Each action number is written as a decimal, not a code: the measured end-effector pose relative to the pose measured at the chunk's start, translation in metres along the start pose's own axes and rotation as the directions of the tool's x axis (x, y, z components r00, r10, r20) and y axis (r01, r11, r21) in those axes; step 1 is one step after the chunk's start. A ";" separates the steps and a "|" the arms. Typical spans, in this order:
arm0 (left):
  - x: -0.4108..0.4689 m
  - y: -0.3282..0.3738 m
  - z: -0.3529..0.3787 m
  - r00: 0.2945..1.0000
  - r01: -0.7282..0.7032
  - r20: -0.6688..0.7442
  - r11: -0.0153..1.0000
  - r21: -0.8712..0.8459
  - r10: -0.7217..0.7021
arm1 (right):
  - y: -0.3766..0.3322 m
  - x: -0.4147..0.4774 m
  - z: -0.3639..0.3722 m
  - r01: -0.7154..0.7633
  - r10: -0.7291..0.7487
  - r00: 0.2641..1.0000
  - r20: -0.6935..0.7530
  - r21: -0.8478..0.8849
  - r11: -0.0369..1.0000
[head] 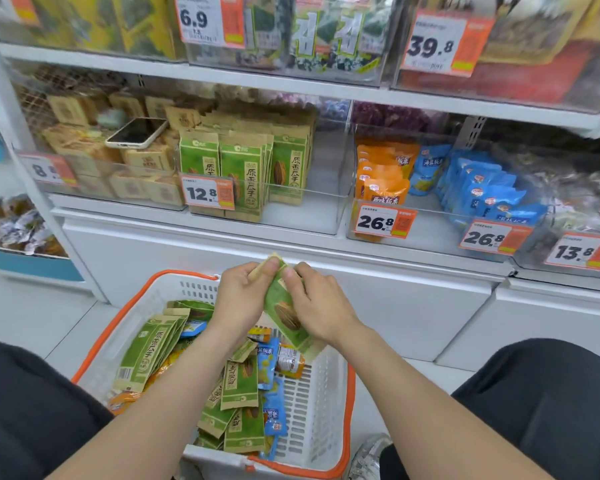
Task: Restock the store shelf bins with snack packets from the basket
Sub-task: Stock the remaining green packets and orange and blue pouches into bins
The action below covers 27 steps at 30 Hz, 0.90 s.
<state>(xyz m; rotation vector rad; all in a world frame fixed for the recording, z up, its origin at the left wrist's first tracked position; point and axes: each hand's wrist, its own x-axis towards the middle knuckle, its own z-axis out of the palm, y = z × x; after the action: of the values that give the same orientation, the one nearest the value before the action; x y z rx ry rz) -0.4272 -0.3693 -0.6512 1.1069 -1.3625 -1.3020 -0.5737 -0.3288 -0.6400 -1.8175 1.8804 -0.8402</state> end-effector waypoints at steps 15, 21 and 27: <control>0.091 0.156 -0.017 0.900 -0.378 -0.040 0.823 0.423 0.434 | -0.118 0.091 -0.131 0.134 -0.127 0.979 0.158 -0.036 0.990; 0.133 0.179 -0.016 0.808 -0.404 -0.164 0.734 0.546 0.566 | -0.117 0.134 -0.147 0.145 -0.153 0.981 -0.116 -0.074 0.987; 0.144 0.140 -0.009 0.802 -0.236 -0.159 0.549 0.802 0.576 | -0.076 0.159 -0.120 0.063 -0.090 0.930 -0.357 -0.086 0.994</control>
<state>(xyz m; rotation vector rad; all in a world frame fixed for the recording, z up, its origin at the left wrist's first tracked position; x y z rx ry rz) -0.4447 -0.5076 -0.5066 1.3657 -1.7378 -0.0555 -0.6072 -0.4662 -0.4811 -1.8922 2.0925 -1.2197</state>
